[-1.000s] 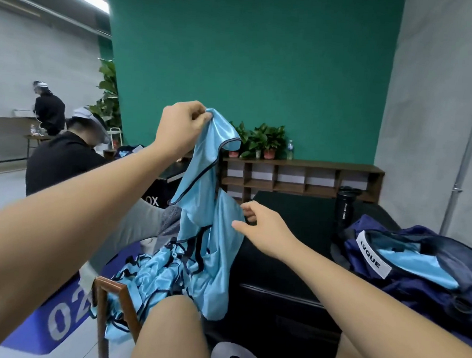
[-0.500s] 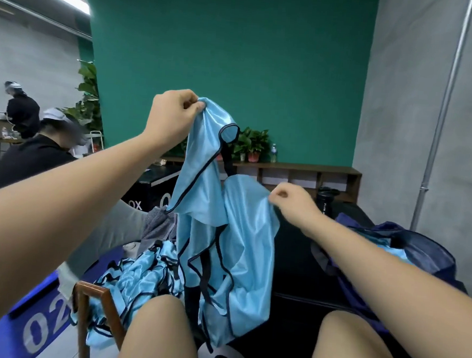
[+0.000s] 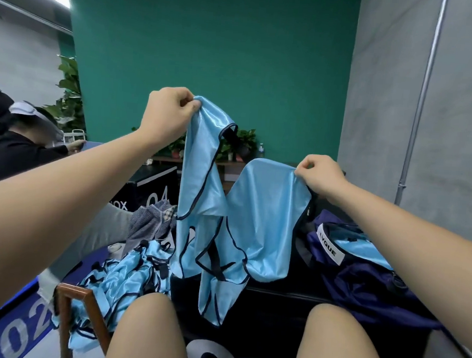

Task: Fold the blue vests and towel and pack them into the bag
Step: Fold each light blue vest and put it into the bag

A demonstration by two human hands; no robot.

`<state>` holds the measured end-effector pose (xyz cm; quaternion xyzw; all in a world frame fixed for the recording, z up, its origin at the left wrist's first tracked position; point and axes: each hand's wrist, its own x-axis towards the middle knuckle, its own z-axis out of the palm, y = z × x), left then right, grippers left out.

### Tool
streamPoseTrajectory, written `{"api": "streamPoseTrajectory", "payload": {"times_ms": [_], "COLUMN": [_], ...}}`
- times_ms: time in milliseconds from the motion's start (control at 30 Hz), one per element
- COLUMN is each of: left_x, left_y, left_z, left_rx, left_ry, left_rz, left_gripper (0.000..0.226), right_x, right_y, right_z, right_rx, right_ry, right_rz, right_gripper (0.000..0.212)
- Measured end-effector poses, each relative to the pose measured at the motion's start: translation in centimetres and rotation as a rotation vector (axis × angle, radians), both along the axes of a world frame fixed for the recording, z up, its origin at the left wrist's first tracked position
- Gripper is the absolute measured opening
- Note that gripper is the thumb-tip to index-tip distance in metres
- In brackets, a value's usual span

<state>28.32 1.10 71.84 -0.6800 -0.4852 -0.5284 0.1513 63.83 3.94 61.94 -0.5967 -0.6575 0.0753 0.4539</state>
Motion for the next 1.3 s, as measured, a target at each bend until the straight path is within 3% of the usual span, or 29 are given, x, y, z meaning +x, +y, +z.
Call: {"api": "streamPoseTrajectory", "payload": {"times_ms": [267,533,700,833,900,1033,1300], "left_x": [3.6,5.9,6.5,6.9,6.9,6.0,3.4], "left_y": [0.4,0.3,0.4,0.6,0.5,0.9,2.4], "left_z": [-0.2,-0.8,-0.9,-1.0,-1.2,-1.9,-3.5], "left_rx": [-0.034,-0.065,-0.071,-0.076,-0.073,-0.092,-0.154], "left_ry": [0.022,0.055,0.030,0.022,0.032,0.021,-0.052], "left_rz": [-0.014,-0.018,-0.024,-0.032,-0.022,-0.007,0.003], "left_gripper": [0.025,0.024,0.025,0.024,0.024,0.024,0.026], "right_x": [-7.8,-13.8,-15.7,-15.9,-15.7,-14.3,-9.3], "right_y": [-6.0,-8.6,-7.5,-5.9,-5.2,-5.3,-6.6], "right_z": [-6.2,-15.5,-20.2,-22.1,-22.5,-21.4,-11.1], "right_rx": [-0.005,-0.307,-0.525,-0.560,-0.590,-0.568,-0.473], "right_ry": [-0.039,-0.154,-0.156,-0.004,0.091,0.010,0.075], "right_rz": [0.202,0.421,0.400,0.342,0.355,0.381,0.501], "right_gripper": [0.005,0.017,0.043,0.018,0.017,0.020,0.022]}}
